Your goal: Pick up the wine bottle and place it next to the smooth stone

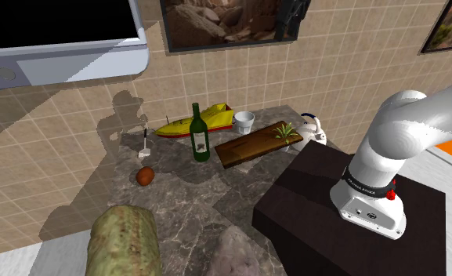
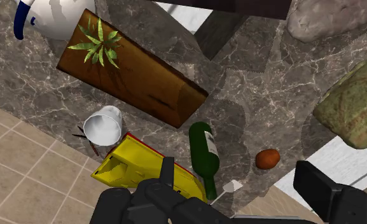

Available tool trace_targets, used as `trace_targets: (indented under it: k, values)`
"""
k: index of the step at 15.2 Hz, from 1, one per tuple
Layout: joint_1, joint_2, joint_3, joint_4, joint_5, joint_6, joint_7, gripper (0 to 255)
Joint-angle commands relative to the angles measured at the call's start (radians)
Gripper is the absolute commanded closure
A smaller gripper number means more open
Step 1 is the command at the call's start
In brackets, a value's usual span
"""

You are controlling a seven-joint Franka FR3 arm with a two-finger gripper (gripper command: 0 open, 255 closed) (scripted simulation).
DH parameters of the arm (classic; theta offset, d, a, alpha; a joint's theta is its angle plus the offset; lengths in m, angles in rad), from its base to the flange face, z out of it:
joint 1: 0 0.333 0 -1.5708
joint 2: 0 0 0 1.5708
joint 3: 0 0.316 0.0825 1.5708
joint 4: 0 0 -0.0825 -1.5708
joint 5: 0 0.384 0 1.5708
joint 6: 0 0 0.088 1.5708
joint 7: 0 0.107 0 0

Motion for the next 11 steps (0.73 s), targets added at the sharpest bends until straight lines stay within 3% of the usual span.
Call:
trace_targets:
  k: [1,11]
  values:
    - [0.000,0.000,0.000,0.000,0.000,0.000,0.000,0]
    - [0.013,0.295,0.059,-0.010,-0.005,0.287,0.009,0]
